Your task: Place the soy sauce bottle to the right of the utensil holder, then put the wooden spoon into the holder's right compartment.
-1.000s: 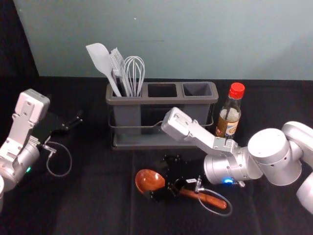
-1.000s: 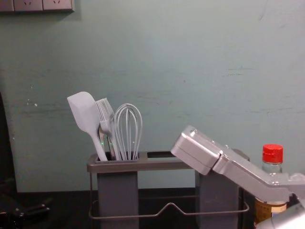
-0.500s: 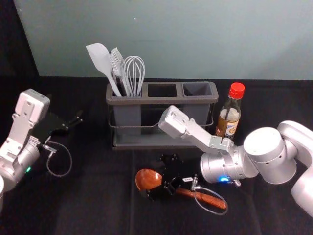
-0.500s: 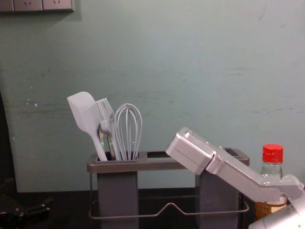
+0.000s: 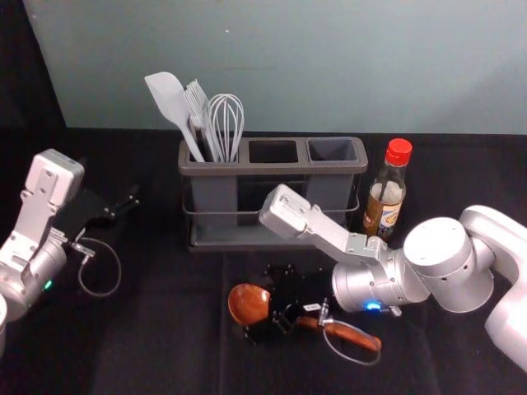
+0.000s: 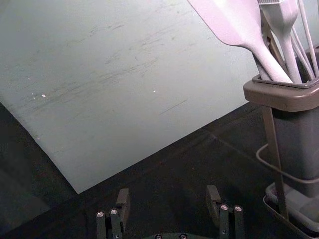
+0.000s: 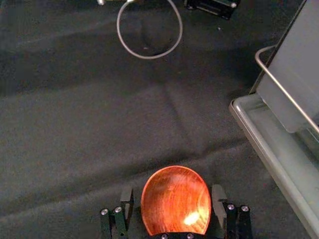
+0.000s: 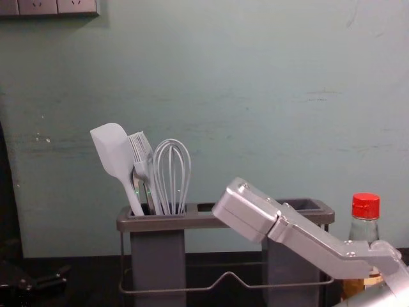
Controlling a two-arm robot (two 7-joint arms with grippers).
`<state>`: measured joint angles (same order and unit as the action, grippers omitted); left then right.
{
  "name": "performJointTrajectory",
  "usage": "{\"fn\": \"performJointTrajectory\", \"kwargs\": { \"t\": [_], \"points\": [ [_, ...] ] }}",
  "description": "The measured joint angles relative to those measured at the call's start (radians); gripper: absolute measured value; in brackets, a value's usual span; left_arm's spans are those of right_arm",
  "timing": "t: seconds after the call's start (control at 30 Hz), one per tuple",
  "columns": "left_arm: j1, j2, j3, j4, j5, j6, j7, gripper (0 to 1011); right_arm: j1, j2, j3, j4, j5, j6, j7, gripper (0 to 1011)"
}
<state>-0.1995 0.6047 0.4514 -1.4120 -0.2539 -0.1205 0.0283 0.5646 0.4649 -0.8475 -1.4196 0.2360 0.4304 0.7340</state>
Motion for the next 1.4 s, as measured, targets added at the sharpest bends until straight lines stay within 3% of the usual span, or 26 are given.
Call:
{"fn": "performJointTrajectory", "kwargs": {
  "t": [0.43,0.9,1.17,1.4],
  "points": [
    [0.0,0.0,0.0,0.0,0.0,0.0,0.0,1005,0.012,0.007,-0.015,-0.023,-0.036,0.042,0.003,1003],
    [0.0,0.0,0.0,0.0,0.0,0.0,0.0,1005,0.019,-0.001,-0.02,-0.015,-0.047,0.043,0.017,1003],
    [0.0,0.0,0.0,0.0,0.0,0.0,0.0,1005,0.021,-0.002,-0.021,-0.019,-0.053,0.043,0.02,838],
    [0.0,0.0,0.0,0.0,0.0,0.0,0.0,1005,0.017,-0.002,-0.02,-0.021,-0.055,0.043,0.02,837]
  ]
}}
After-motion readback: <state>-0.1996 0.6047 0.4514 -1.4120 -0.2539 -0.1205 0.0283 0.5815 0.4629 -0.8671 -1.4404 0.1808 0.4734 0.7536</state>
